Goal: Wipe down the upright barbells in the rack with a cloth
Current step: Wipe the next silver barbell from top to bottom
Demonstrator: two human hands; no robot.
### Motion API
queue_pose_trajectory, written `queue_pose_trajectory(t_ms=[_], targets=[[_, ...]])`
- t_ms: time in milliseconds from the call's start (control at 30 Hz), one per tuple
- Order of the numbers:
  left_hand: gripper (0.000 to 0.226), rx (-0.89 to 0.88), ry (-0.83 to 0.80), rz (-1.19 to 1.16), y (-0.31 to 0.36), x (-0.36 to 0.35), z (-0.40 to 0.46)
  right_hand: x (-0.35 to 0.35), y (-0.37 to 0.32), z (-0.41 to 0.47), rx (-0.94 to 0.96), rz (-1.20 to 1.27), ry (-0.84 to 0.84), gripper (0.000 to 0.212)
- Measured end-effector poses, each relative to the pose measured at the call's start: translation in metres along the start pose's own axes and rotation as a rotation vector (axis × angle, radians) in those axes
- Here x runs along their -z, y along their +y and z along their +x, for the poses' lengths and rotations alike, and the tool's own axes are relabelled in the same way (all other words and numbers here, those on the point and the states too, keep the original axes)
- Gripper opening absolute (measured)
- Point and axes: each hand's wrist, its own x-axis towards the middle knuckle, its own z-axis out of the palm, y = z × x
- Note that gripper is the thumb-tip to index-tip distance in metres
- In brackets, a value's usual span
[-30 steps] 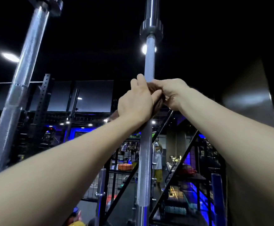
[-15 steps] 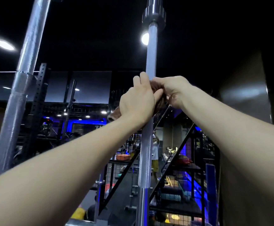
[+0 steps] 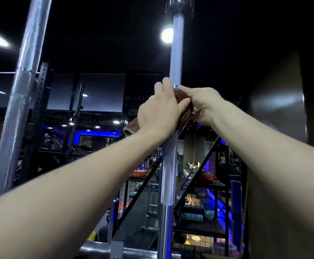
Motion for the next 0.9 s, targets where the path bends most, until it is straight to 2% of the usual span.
queue_pose_trajectory(t_ms=[200, 333, 433, 500, 600, 733, 833, 900], targets=[[0.053, -0.065, -0.075, -0.049, -0.016, -0.008, -0.096, 0.003, 0.023, -0.010, -0.054, 0.059, -0.012, 0.019], [0.053, -0.171, -0.052, 0.100, -0.022, -0.007, -0.074, 0.005, 0.025, -0.018, -0.062, 0.071, -0.023, 0.016], [0.058, -0.105, 0.003, 0.076, -0.014, -0.006, -0.028, 0.003, 0.017, -0.016, -0.039, 0.144, -0.059, 0.017], [0.059, -0.070, 0.032, 0.060, -0.007, -0.006, -0.011, 0.002, 0.011, -0.015, -0.026, 0.138, -0.023, 0.017], [0.057, -0.044, 0.037, 0.008, -0.008, -0.011, -0.033, 0.003, 0.015, -0.015, -0.017, 0.129, -0.002, 0.013], [0.052, -0.140, 0.010, 0.021, -0.021, -0.016, -0.094, 0.003, 0.024, -0.025, -0.045, 0.069, 0.018, 0.011], [0.053, -0.170, -0.065, 0.095, -0.024, -0.011, -0.092, 0.007, 0.027, -0.033, -0.062, 0.016, 0.011, 0.011], [0.055, -0.188, -0.048, 0.094, -0.022, -0.010, -0.071, 0.005, 0.025, -0.035, -0.069, -0.001, 0.010, 0.013]])
